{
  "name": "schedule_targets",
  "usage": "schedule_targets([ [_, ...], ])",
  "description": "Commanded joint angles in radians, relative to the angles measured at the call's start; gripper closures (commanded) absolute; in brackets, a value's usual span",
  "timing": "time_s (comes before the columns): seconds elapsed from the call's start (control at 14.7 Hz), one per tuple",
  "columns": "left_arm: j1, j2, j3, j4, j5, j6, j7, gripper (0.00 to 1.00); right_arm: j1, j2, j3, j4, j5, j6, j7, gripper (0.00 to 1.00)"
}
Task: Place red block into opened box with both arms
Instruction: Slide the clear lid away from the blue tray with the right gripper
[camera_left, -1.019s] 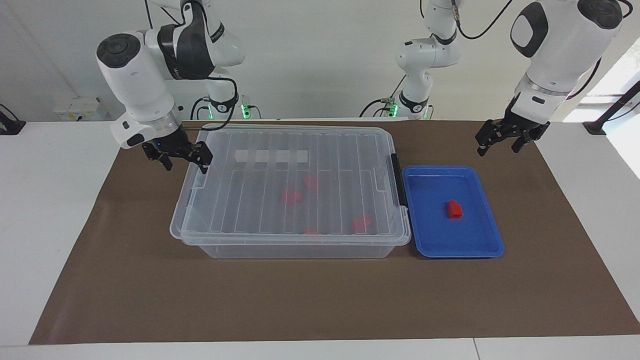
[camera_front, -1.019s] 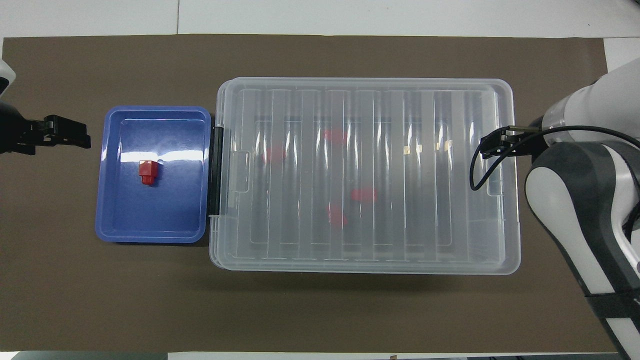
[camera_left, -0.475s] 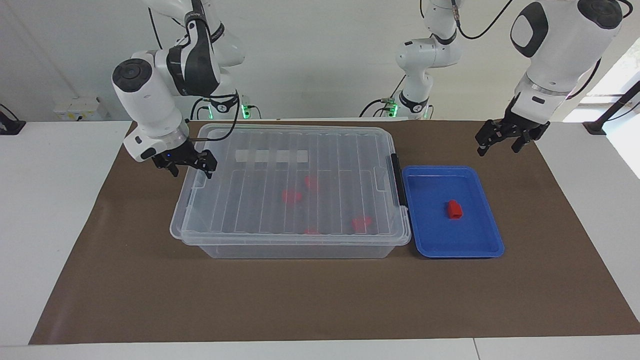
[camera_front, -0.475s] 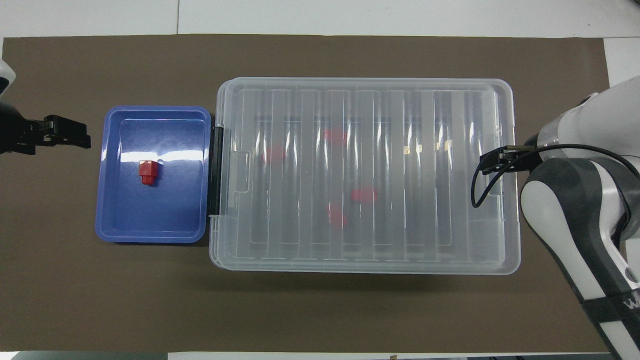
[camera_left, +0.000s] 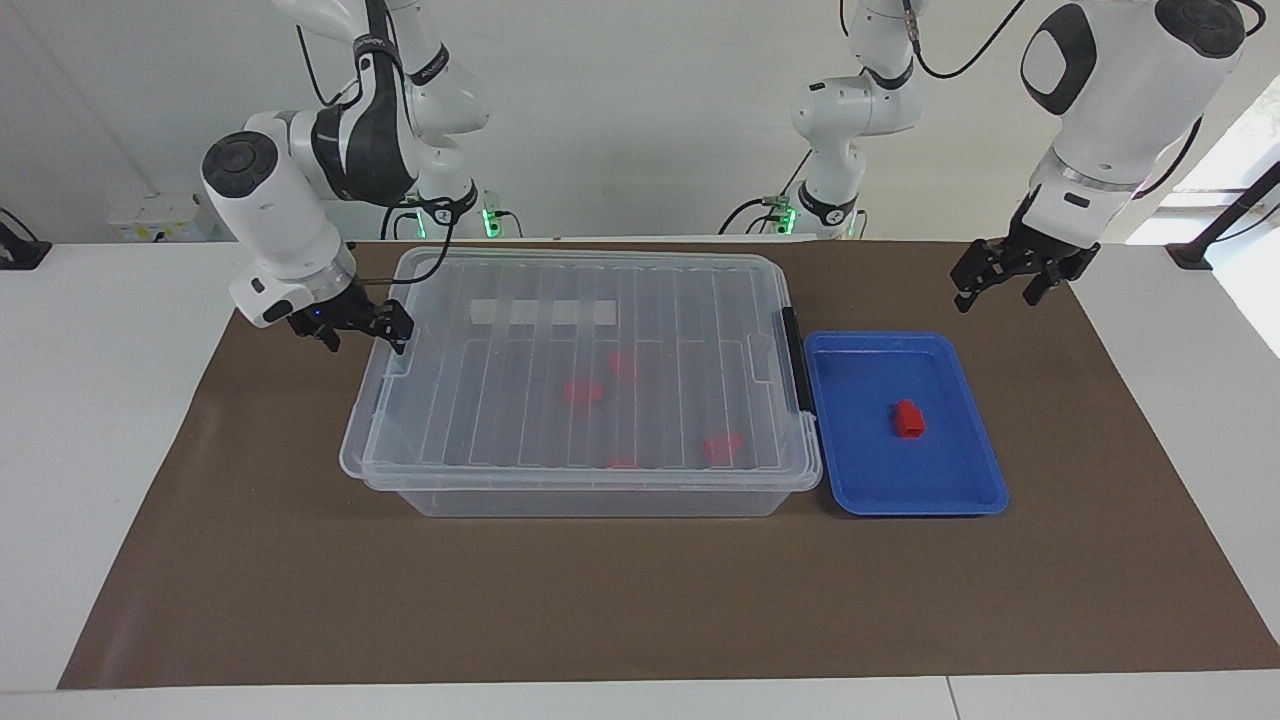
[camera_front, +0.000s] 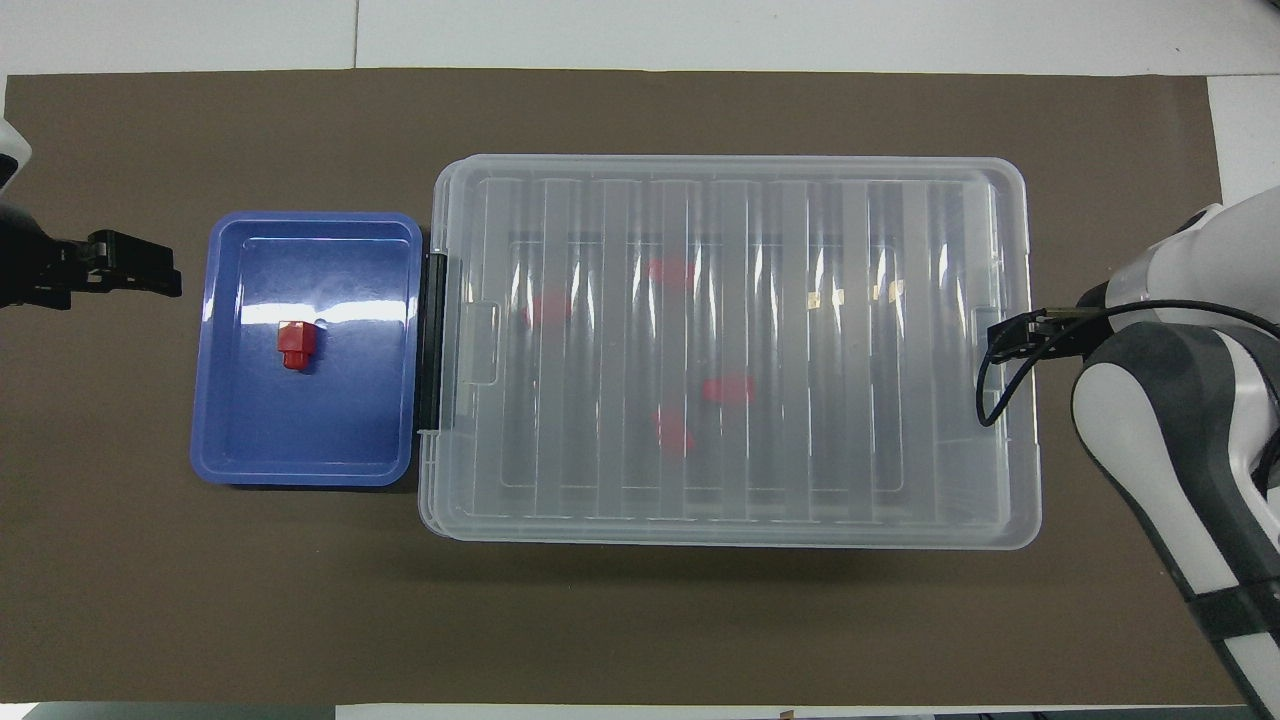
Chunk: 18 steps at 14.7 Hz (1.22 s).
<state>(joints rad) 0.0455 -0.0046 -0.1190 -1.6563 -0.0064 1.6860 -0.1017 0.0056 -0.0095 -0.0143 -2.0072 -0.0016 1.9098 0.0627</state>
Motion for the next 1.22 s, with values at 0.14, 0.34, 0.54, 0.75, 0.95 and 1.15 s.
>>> schedule_targets([
  [0.14, 0.011, -0.020, -0.005, -0.022, -0.001, 0.011, 0.007, 0.00, -0.009, -0.027, -0.036, -0.034, -0.005, 0.028, -0.070, 0.00],
  [0.34, 0.011, -0.025, -0.005, -0.022, -0.001, -0.018, 0.007, 0.00, -0.009, -0.026, -0.071, -0.031, -0.005, 0.028, -0.125, 0.00],
  [0.54, 0.010, -0.025, -0.005, -0.023, -0.001, -0.012, 0.005, 0.00, -0.010, -0.024, -0.104, -0.027, -0.005, 0.028, -0.173, 0.00],
  [0.75, 0.011, -0.029, -0.007, -0.049, -0.001, 0.044, 0.016, 0.00, -0.010, -0.021, -0.136, -0.024, -0.006, 0.028, -0.224, 0.00],
  [0.95, 0.011, -0.034, -0.005, -0.114, -0.001, 0.132, 0.017, 0.00, -0.010, -0.020, -0.176, -0.022, -0.024, 0.029, -0.270, 0.00],
  [1.15, 0.011, -0.032, -0.007, -0.215, -0.001, 0.274, 0.017, 0.00, -0.010, -0.020, -0.202, -0.021, -0.029, 0.031, -0.308, 0.00],
])
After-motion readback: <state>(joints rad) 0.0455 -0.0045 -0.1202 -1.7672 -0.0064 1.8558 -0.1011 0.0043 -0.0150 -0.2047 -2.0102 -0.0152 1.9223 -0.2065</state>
